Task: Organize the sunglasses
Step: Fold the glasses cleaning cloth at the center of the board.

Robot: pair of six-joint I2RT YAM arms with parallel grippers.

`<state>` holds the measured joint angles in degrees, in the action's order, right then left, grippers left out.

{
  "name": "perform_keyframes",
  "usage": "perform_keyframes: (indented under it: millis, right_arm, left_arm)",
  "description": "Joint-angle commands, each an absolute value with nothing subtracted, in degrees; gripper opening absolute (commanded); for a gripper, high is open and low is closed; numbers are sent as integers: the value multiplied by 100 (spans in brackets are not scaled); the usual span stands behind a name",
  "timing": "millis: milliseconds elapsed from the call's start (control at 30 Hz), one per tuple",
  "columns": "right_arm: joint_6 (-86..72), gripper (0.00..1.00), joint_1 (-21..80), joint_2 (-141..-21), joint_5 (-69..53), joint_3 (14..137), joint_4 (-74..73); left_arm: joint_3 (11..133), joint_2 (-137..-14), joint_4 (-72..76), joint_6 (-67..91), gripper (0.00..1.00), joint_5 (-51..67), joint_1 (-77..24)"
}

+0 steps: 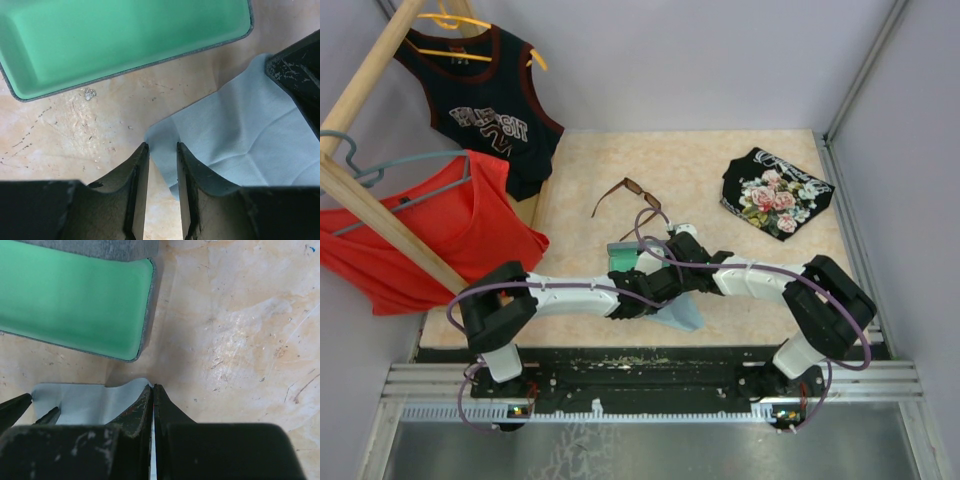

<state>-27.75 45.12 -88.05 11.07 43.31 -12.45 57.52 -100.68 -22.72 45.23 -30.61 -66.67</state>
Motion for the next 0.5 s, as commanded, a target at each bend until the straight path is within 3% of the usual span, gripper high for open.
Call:
perform_keyframes:
  millis: [0, 467]
  right_arm:
    - [-2829, 0, 4588, -9029, 1029, 4272, -1612]
    - [-2795, 0, 4588, -8791, 941, 4176, -1478]
  left_arm:
    - [5667, -10437, -2499, 4483, 33, -2898, -6662]
    - [5414, -10152, -2107, 4337, 0, -2762, -6661]
